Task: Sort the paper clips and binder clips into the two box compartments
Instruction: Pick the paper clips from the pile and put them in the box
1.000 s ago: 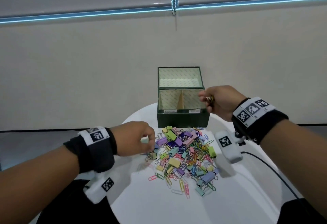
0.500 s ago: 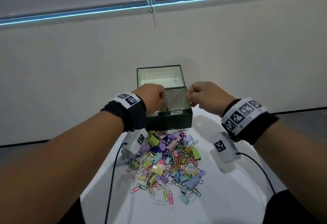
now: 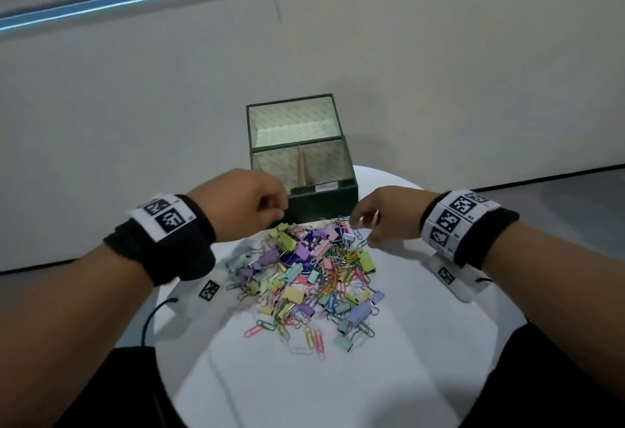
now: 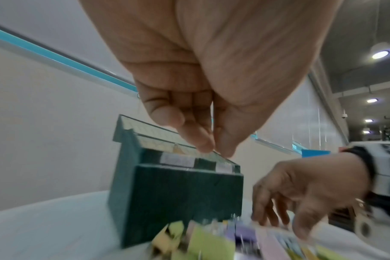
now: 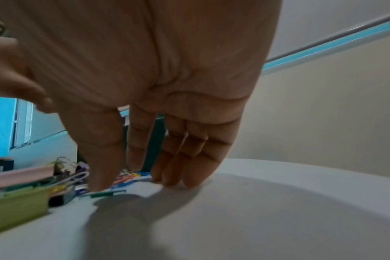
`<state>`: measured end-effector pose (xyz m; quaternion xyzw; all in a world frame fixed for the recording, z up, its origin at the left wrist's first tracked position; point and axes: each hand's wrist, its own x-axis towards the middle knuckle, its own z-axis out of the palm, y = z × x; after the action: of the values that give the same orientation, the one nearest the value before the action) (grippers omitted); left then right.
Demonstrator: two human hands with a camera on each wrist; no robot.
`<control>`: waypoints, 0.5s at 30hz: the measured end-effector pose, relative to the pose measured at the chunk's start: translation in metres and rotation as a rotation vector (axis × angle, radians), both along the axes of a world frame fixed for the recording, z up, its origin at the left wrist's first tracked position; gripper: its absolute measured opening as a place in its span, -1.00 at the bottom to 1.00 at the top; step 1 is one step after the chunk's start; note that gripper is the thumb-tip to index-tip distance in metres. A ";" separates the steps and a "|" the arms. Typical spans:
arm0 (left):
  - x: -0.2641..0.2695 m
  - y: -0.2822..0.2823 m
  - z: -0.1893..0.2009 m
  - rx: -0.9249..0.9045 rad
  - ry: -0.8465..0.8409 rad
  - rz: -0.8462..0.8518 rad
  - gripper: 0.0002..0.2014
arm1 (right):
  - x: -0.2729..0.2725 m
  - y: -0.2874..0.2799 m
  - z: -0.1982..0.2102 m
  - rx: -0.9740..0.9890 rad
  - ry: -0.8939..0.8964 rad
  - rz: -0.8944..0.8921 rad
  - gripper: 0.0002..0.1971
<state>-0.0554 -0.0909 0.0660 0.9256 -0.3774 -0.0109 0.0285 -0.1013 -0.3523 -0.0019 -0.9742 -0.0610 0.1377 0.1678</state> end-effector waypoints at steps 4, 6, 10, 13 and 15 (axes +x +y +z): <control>-0.029 0.056 -0.014 0.248 0.146 0.097 -0.83 | 0.001 0.007 -0.009 -0.050 -0.041 0.009 -0.72; -0.037 0.075 -0.023 0.314 0.218 0.197 -0.57 | 0.003 0.008 -0.011 -0.031 -0.041 -0.009 -0.79; -0.043 0.093 -0.044 0.328 0.218 0.279 -0.19 | 0.005 0.008 -0.010 -0.005 -0.024 -0.015 -0.83; -0.055 0.087 -0.051 0.241 0.194 0.283 -0.50 | 0.003 0.009 -0.011 -0.021 -0.037 -0.025 -0.81; -0.062 0.081 -0.054 0.217 0.162 0.244 -0.75 | 0.001 0.009 -0.010 -0.002 -0.030 -0.038 -0.80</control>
<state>-0.1175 -0.0102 0.0118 0.9582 -0.2555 -0.1224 -0.0401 -0.1002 -0.3434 -0.0117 -0.9774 -0.0449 0.1197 0.1684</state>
